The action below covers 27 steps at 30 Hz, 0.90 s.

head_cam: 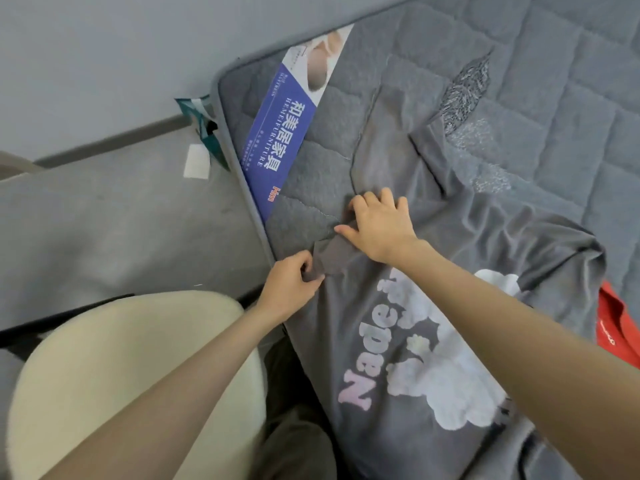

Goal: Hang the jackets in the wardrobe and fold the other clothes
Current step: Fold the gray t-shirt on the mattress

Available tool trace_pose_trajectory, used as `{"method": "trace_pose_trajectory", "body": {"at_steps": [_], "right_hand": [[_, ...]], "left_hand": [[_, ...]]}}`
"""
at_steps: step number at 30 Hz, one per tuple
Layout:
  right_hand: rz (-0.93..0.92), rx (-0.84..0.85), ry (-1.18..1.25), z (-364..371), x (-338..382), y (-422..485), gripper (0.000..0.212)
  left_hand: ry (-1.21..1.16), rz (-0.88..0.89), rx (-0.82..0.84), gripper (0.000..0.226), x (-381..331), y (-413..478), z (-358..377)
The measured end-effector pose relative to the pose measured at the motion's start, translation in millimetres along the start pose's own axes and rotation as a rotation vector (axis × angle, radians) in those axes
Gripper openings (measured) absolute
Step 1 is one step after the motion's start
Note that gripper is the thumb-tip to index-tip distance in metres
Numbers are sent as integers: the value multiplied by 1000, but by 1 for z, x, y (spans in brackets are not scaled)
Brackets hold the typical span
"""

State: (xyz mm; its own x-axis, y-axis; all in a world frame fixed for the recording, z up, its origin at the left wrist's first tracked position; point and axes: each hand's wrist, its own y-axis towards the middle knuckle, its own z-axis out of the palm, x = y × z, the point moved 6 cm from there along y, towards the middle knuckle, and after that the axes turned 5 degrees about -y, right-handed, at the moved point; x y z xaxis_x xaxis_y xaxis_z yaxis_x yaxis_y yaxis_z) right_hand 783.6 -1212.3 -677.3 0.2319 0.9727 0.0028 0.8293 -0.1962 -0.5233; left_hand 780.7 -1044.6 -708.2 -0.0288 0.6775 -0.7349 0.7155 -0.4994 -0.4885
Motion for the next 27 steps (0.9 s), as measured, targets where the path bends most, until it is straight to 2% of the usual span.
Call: {"method": "trace_pose_trajectory", "body": {"at_steps": [3, 5, 7, 9, 11, 12, 13, 16, 18, 20, 22, 24, 27], "right_hand": [[5, 149, -205, 7, 1, 1, 67], [-14, 287, -221, 11, 1, -2, 59], [-25, 357, -114, 9, 1, -5, 39], [-43, 204, 66, -5, 5, -2, 23], [-71, -116, 358, -29, 9, -1, 15], [-97, -207, 511, -38, 12, -1, 10], [-132, -224, 614, -42, 16, 1, 5], [-75, -128, 754, -35, 18, 5, 26], [43, -243, 757, -38, 1, 5, 32], [159, -385, 699, -42, -27, 2, 34], [309, -437, 686, -41, -61, 4, 40], [471, -383, 779, -33, -94, 11, 52], [638, -211, 878, -17, -123, 24, 71]], "left_hand": [[-97, -27, -3, 57, 4, -1, -14], [-212, -66, 24, 54, 7, 1, -18], [-347, -101, 94, 45, 6, 2, -20], [-421, -124, 107, 44, 4, 3, -26], [-460, -160, -32, 46, 7, 6, -39], [-480, -195, -131, 46, 10, 6, -48], [-482, -235, -217, 46, 14, 6, -56], [-279, -324, -316, 44, 21, 9, -66], [-130, -310, -357, 42, 15, 9, -67], [-65, -164, -412, 36, -7, 13, -65], [14, 22, -399, 31, -36, 23, -55], [15, 120, -323, 28, -59, 39, -37], [-150, 110, -206, 33, -80, 68, -12]]}}
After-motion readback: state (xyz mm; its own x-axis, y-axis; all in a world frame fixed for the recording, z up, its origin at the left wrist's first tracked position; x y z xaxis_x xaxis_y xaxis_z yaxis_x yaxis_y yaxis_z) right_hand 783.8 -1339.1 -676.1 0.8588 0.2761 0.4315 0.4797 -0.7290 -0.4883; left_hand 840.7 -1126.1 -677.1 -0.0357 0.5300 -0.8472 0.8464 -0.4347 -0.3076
